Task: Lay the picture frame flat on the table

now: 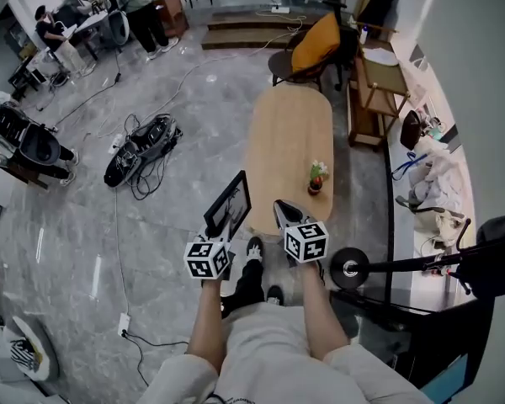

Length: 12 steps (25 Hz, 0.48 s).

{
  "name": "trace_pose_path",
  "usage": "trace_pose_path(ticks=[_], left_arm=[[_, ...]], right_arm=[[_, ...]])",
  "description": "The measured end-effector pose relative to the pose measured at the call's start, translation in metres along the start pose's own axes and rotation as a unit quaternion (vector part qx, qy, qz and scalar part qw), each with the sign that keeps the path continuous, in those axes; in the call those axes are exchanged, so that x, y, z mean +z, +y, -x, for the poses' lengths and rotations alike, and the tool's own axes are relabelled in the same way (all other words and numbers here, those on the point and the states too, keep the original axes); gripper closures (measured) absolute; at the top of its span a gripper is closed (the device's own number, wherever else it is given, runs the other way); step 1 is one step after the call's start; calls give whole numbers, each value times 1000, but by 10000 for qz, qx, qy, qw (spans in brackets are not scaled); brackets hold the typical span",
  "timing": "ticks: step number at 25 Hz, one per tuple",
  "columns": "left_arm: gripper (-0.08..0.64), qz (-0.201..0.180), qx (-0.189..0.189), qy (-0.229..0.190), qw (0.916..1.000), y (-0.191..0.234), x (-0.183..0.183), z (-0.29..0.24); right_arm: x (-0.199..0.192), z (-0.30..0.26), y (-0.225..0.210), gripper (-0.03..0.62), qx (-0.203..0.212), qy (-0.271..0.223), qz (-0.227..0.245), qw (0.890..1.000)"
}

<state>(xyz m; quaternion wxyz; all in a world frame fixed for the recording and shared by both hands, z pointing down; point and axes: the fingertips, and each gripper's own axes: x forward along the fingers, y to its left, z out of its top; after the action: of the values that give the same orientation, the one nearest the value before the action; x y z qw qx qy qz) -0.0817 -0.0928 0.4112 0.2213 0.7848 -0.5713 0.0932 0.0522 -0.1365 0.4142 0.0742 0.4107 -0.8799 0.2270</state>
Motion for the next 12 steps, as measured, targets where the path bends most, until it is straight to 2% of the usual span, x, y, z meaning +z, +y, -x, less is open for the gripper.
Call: trace_pose_path(ticks=[6,12], left_arm=[[534,-44,-186,44,9998,2,24,-52],[534,-3,-370,201,9991,18,40,-109]], right_arm=[[23,-19,-40,557,-297,-17,33,9996],[29,-41,-73,557,-499,126,-69,9987]])
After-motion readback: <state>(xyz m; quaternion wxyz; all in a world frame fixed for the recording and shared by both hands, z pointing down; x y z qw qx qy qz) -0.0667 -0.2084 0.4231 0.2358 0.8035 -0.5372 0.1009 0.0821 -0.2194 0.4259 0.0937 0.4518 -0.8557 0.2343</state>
